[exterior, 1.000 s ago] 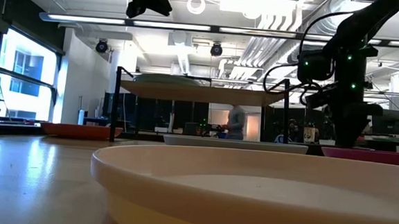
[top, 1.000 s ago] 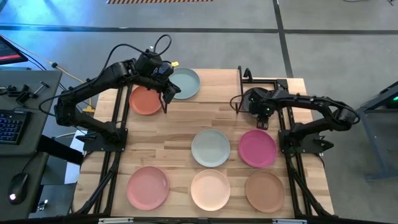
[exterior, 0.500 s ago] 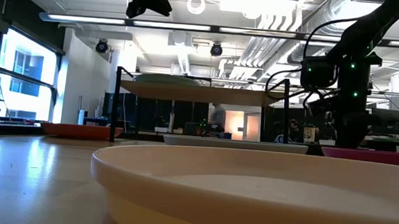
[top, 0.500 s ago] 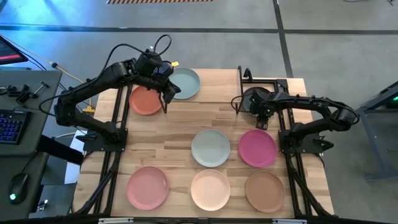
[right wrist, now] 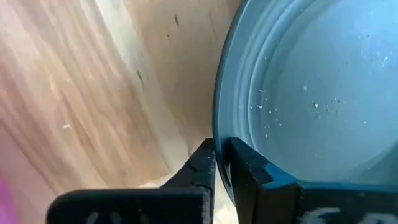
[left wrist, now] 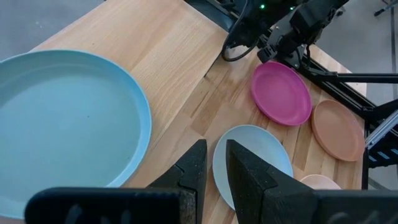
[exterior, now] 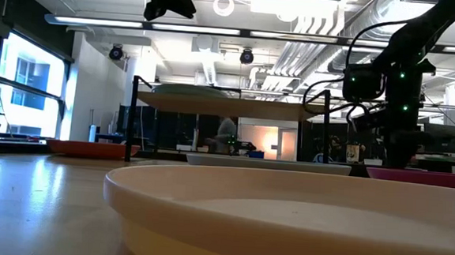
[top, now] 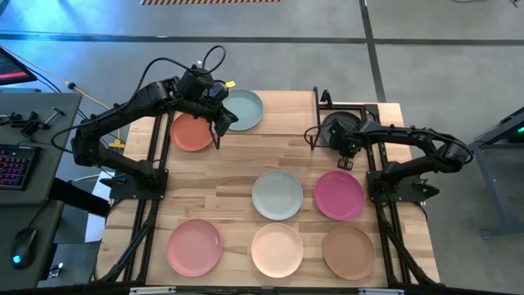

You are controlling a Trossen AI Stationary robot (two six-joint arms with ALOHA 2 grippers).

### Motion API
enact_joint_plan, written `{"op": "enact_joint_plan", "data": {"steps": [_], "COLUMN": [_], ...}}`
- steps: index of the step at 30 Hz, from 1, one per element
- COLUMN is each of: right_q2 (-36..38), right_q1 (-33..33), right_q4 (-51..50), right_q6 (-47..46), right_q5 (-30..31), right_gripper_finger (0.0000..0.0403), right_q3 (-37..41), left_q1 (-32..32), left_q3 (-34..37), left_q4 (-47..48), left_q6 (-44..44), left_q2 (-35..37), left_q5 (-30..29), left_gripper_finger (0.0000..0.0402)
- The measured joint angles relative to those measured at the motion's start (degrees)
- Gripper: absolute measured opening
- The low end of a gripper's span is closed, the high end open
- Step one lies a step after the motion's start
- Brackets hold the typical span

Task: Place and stack plates onto a shelf
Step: Put the dark green plate on the shelf

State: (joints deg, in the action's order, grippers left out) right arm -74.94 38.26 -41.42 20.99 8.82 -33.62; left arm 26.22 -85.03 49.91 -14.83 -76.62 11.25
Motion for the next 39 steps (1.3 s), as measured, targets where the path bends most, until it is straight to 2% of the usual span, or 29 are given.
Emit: {"op": "enact_joint_plan", "data": {"steps": [9,16,23,31,35,39], "right_q2": [0.2,3.4,8.5,11.0,11.7,11.7], "right_q1": [0.0,0.0,0.0,0.0,0.0,0.0], "right_q4": [-7.3,-14.8,-16.6,-19.4,-20.4,-21.9], "right_q6": [-2.2,-5.7,-7.9,-10.6,-11.0,-11.9], "right_q5": [-0.9,-0.9,-3.3,-3.3,-2.6,1.2], "right_gripper_finger": [0.0001,0.0000,0.0001,0.0000,0.0000,0.0000], "right_q3": [-5.1,-9.5,-13.9,-17.8,-20.7,-24.9], "left_q1": [0.0,0.0,0.0,0.0,0.0,0.0], "left_q3": [0.0,0.0,0.0,0.0,0.0,0.0], "left_q4": [0.0,0.0,0.0,0.0,0.0,0.0], "left_q6": [0.0,0.0,0.0,0.0,0.0,0.0], "left_q2": [0.0,0.0,0.0,0.0,0.0,0.0], "left_q5": [0.0,0.0,0.0,0.0,0.0,0.0], "left_gripper_finger": [0.0049,0.0049,0.0049,0.0049,0.0049,0.0049]}}
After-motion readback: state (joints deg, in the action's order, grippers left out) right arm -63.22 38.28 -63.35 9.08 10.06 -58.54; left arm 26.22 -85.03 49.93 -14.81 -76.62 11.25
